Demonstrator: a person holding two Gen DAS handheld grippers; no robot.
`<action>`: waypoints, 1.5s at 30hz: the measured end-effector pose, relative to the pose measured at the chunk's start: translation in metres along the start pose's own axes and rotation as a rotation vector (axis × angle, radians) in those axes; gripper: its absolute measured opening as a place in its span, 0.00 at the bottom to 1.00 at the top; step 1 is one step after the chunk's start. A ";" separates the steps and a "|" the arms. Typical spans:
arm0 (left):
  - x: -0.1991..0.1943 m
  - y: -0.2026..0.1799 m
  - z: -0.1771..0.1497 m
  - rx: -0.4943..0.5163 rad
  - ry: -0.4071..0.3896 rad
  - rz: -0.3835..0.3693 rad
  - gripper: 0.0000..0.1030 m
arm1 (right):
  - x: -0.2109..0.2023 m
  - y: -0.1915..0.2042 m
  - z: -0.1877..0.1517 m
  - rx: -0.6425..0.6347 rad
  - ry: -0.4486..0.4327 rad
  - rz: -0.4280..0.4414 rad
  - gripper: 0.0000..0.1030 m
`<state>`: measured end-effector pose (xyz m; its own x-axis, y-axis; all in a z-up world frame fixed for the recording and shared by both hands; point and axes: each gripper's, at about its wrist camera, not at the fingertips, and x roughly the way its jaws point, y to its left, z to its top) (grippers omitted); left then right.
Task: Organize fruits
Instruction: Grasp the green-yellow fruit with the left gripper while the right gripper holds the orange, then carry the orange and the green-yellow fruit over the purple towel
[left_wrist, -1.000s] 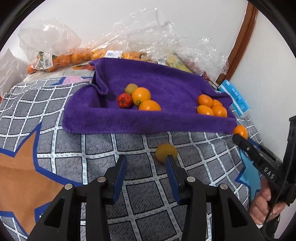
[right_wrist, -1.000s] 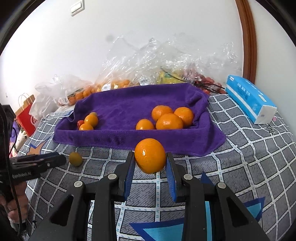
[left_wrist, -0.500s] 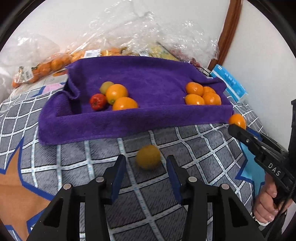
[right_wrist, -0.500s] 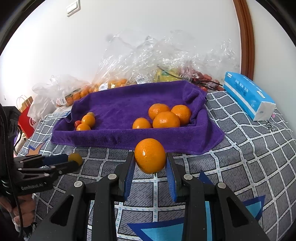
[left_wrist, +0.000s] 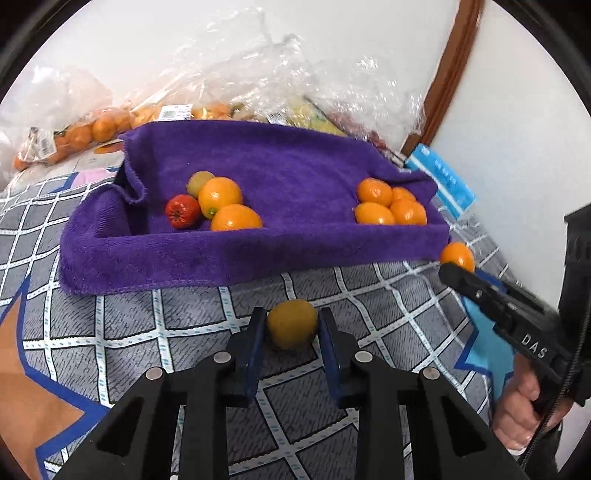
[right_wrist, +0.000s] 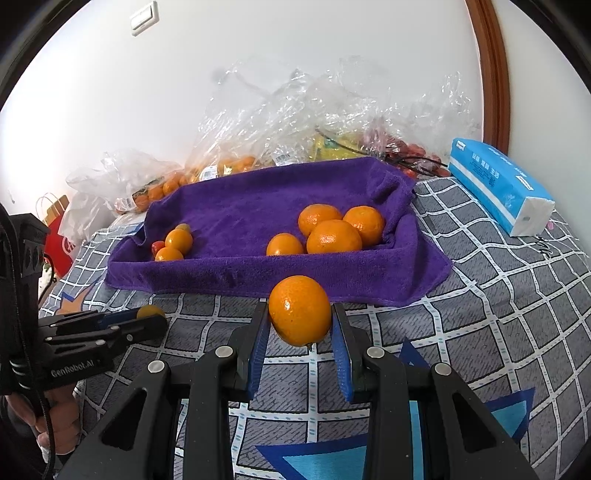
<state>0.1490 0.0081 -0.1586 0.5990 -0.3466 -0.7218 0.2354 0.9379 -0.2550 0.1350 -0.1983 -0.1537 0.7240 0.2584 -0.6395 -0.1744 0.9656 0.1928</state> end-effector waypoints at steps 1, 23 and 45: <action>-0.001 0.001 0.000 -0.004 -0.006 -0.002 0.26 | 0.000 0.000 0.000 0.000 0.001 0.000 0.32; -0.025 0.012 0.005 -0.059 -0.149 -0.005 0.26 | -0.005 0.010 -0.001 -0.048 -0.029 -0.015 0.32; -0.039 0.027 0.009 -0.164 -0.166 -0.001 0.26 | -0.014 -0.003 0.007 0.052 -0.031 0.028 0.32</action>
<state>0.1393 0.0471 -0.1317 0.7199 -0.3329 -0.6090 0.1164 0.9229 -0.3669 0.1302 -0.2054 -0.1397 0.7396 0.2832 -0.6106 -0.1600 0.9551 0.2492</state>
